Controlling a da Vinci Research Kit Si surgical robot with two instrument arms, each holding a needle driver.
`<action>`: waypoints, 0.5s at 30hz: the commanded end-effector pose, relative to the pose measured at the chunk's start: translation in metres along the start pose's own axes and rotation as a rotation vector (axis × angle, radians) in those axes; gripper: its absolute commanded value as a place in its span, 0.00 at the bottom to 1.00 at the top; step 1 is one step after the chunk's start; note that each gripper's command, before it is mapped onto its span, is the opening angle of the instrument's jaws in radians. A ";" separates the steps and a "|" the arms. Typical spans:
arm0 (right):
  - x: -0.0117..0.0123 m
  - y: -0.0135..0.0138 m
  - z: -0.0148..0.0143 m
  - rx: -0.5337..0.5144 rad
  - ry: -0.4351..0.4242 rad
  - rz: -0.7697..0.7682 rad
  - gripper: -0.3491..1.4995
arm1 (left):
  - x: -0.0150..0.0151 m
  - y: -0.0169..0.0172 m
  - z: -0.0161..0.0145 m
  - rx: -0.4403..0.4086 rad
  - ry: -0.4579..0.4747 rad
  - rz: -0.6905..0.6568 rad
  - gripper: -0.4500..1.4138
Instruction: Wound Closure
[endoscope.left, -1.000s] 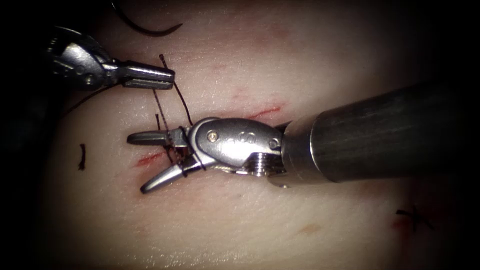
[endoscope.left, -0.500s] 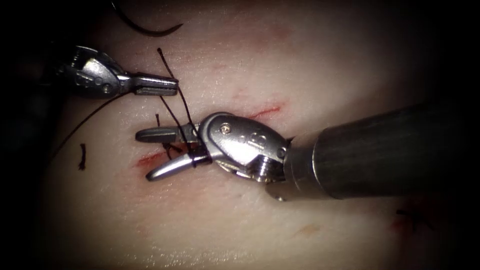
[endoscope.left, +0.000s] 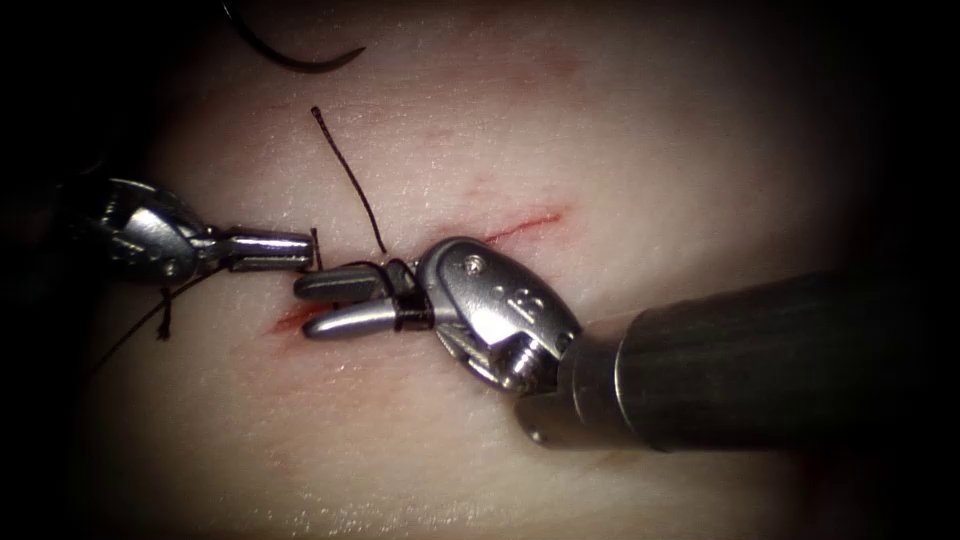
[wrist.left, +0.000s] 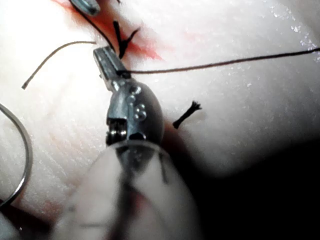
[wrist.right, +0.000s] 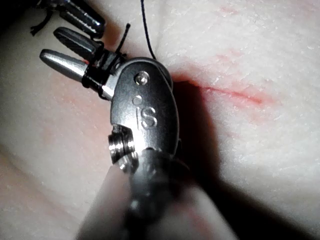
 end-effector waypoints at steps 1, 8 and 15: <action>-0.0011 -0.0004 0.0006 0.000 0.008 0.007 0.32 | -0.0002 0.0007 0.0008 0.013 -0.006 0.000 0.00; -0.0007 0.0003 0.0005 -0.060 0.031 0.014 0.61 | 0.0009 0.0028 0.0013 0.046 -0.033 -0.012 0.00; -0.0005 0.0009 0.0003 -0.124 0.008 0.001 0.64 | 0.0016 0.0048 0.0023 0.061 -0.074 0.001 0.00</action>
